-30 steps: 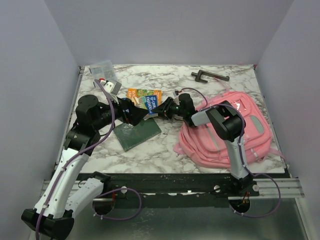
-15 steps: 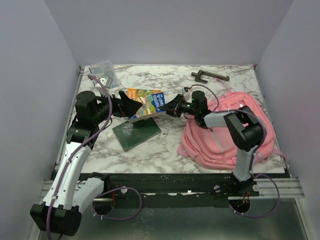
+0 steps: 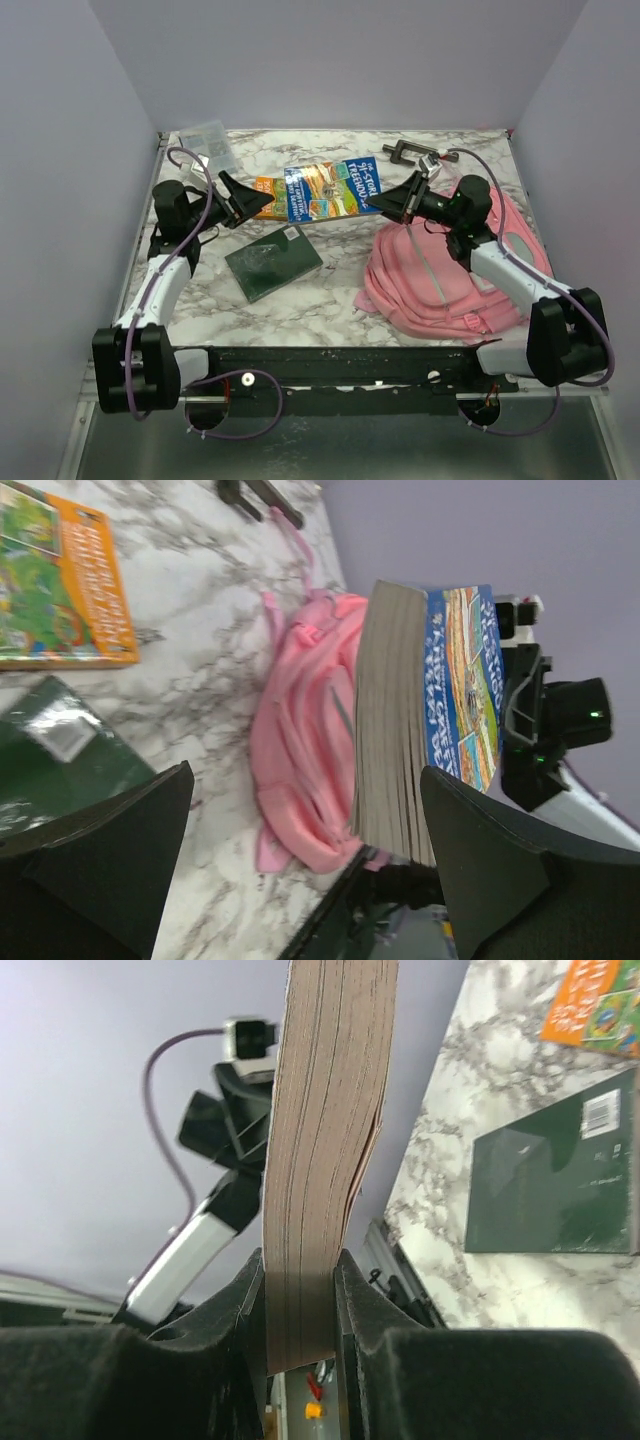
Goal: Pack the student bag
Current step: Pick up the book from the center of the board.
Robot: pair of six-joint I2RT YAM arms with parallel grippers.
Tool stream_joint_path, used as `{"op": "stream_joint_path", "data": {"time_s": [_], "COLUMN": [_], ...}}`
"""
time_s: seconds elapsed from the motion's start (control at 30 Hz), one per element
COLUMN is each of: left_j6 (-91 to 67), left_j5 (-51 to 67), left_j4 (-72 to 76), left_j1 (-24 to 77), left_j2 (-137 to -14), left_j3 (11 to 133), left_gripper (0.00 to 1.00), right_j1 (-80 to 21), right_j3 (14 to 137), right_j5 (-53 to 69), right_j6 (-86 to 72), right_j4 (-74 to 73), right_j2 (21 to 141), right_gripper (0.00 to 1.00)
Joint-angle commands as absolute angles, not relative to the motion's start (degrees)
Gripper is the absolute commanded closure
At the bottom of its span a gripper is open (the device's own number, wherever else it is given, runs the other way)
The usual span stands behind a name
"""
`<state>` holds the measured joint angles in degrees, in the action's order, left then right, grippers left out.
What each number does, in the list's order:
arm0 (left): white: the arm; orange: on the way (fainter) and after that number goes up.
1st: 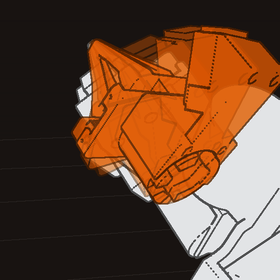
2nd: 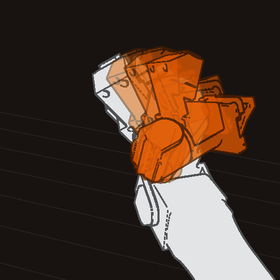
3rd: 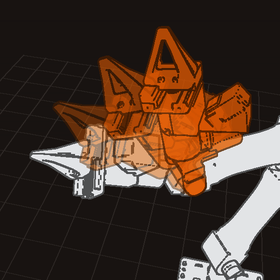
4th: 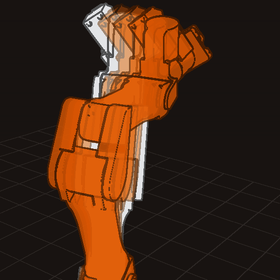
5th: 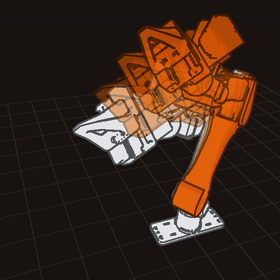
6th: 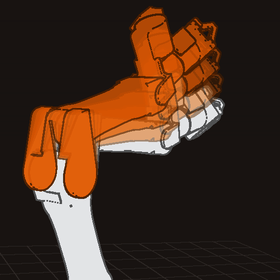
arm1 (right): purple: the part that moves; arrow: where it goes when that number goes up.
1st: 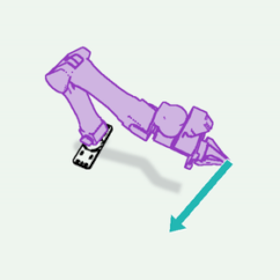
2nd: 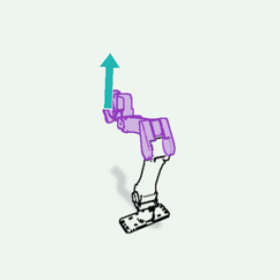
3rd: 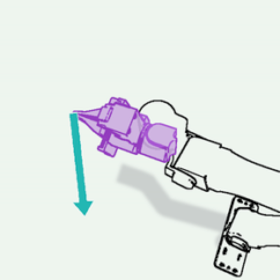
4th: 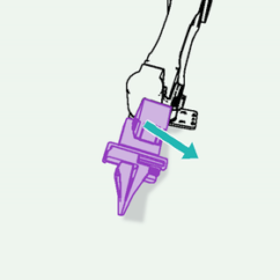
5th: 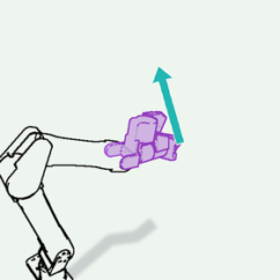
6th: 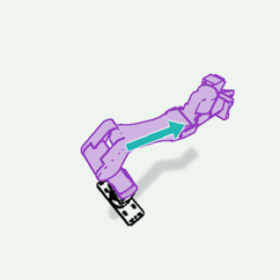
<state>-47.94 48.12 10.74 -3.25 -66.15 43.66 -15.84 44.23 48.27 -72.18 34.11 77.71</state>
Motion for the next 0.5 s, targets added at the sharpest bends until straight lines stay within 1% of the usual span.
{"op": "stream_joint_path", "data": {"time_s": [0.0,0.03,0.1,0.17,0.2,0.23,0.27,0.3,0.33,0.47], "left_j6": [-64.4,-66.9,-74.5,-85.5,-91.2,-97.8,-100.7,-100.8,-100.9,-99.2], "left_j5": [61.1,62.3,63.6,63.6,63.3,62.5,63.0,63.9,64.2,64.1], "left_j4": [37.3,41.0,53.4,71.1,82.3,91.2,91.8,91.7,91.7,91.5], "left_j1": [-1.2,-0.4,-0.2,-0.2,-0.2,-0.2,1.6,2.2,2.5,4.9], "left_j2": [-71.2,-72.2,-74.7,-78.3,-80.7,-84.4,-86.3,-87.7,-88.3,-85.9], "left_j3": [40.1,39.8,38.1,36.4,36.0,36.2,37.0,37.5,37.3,37.1], "left_gripper": [0.03,0.03,0.04,0.04,0.04,0.06,0.10,0.16,0.19,0.18], "right_j1": [-15.6,-15.6,-15.6,-15.6,-15.6,-15.6,-15.7,-15.7,-15.7,-15.7], "right_j3": [42.2,41.5,39.8,37.7,37.0,36.2,35.6,35.1,34.9,34.8], "right_j5": [54.8,55.0,55.9,56.1,56.1,56.0,55.7,55.7,55.6,54.6], "right_j6": [-78.7,-81.1,-85.6,-90.2,-92.0,-93.4,-94.6,-95.3,-95.3,-93.0], "right_j4": [39.8,43.2,49.5,56.2,58.9,61.3,62.7,64.1,64.3,60.9], "right_j2": [73.6,73.5,74.0,74.8,75.3,75.7,76.1,76.3,76.2,75.2], "right_gripper": [1.00,1.00,1.00,1.00,1.00,1.00,1.00,1.00,1.00,1.00]}}
